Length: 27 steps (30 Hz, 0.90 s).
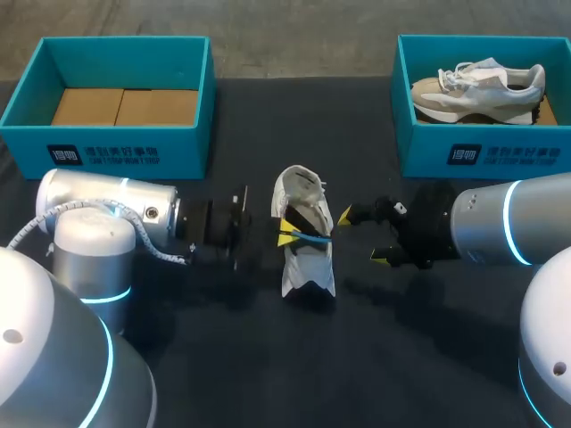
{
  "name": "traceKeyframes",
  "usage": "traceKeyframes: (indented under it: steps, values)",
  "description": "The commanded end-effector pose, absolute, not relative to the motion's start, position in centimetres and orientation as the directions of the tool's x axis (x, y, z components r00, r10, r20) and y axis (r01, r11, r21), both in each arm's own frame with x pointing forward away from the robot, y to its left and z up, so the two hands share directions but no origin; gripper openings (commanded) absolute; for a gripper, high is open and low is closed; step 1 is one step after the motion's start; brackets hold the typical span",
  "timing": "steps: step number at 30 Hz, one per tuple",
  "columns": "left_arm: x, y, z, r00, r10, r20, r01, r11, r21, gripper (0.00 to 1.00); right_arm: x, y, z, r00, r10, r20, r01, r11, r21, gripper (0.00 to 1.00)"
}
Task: Take the shoe out of the shoebox, open the shoe tongue, remove and reinsert the insole, then place the shoe into the shoebox
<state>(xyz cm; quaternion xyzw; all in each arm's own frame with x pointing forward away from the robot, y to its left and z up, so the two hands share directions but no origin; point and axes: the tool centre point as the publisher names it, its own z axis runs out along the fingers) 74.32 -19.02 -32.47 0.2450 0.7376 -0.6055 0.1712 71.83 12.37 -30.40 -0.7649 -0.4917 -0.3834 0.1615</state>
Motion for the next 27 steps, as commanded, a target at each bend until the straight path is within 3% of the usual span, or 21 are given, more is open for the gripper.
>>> traceKeyframes:
  steps: [1,15,17,18,27]
  values:
    - [74.9,-19.1,-33.0,-0.819,0.163,-0.550,0.572,0.153,-0.806,0.00,71.7,11.8,-30.8,0.171,0.524,0.834,0.891,-0.443,0.096,1.00]
    - [76.8,-18.5,-34.9,-0.804,0.167,-0.570,0.594,0.209,-0.777,0.00,71.7,11.8,-30.8,0.171,0.524,0.834,0.891,-0.443,0.096,1.00]
    - [76.4,-18.3,-34.6,-0.807,0.158,-0.569,0.591,0.204,-0.780,0.38,71.7,11.8,-30.8,0.171,0.524,0.834,0.891,-0.443,0.096,1.00]
    - [76.3,-18.3,-34.4,-0.808,0.154,-0.569,0.589,0.200,-0.783,0.44,71.7,11.8,-30.8,0.171,0.524,0.834,0.891,-0.443,0.096,1.00]
    - [74.7,-18.9,-32.9,-0.799,0.180,-0.573,0.599,0.158,-0.785,0.45,71.7,11.8,-30.8,0.171,0.524,0.834,0.891,-0.443,0.096,1.00]
